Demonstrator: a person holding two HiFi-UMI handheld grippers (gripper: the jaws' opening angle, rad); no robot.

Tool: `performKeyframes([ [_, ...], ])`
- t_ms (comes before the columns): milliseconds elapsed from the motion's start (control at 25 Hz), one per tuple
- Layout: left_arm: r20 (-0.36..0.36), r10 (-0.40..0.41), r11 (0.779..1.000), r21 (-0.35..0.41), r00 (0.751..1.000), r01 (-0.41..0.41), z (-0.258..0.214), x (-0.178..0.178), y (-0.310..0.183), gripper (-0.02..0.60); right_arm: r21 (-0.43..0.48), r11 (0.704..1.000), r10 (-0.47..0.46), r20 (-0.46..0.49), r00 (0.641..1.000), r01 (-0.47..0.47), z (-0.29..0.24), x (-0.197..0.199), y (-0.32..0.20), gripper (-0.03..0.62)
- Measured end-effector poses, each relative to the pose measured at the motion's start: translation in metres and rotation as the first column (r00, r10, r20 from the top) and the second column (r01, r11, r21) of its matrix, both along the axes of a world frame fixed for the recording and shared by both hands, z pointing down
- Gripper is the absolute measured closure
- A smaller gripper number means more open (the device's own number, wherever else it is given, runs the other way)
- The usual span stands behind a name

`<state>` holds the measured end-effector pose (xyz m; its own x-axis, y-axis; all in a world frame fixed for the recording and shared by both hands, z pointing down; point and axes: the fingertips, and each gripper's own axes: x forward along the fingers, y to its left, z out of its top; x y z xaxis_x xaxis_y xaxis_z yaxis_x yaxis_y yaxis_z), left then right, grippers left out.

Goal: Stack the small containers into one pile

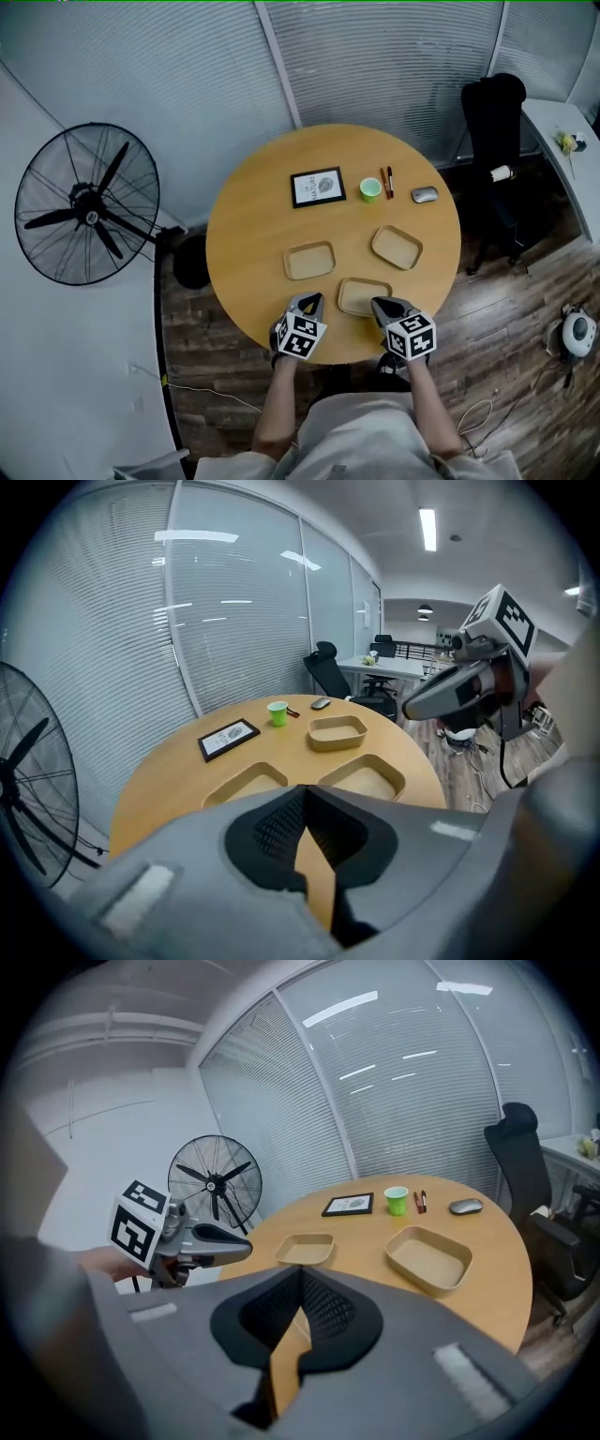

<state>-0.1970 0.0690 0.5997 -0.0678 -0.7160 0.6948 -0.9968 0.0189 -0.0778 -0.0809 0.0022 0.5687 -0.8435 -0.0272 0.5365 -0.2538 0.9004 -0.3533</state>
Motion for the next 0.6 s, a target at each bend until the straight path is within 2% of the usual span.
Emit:
performKeyframes([
  [200, 0.009, 0.103, 0.994, -0.027, 0.995, -0.102, 0.022, -0.027, -0.008, 0.574, 0.005, 0.999, 0.051, -0.011, 0.999, -0.051, 0.007, -0.017, 0.011, 0.595],
  [320, 0.028, 0.179, 0.982, -0.067, 0.983, -0.177, 0.039, -0.040, -0.014, 0.574, -0.007, 0.996, 0.084, -0.022, 0.996, -0.084, 0.013, -0.026, 0.014, 0.595],
  [440, 0.065, 0.283, 0.953, -0.134, 0.957, -0.272, 0.062, -0.046, -0.023, 0.574, -0.005, 0.994, 0.110, -0.037, 0.993, -0.110, 0.018, -0.029, 0.014, 0.595],
  [600, 0.130, 0.405, 0.903, -0.213, 0.905, -0.374, 0.085, -0.055, -0.034, 0.572, 0.007, 0.991, 0.135, -0.058, 0.989, -0.135, 0.021, -0.030, 0.011, 0.595],
])
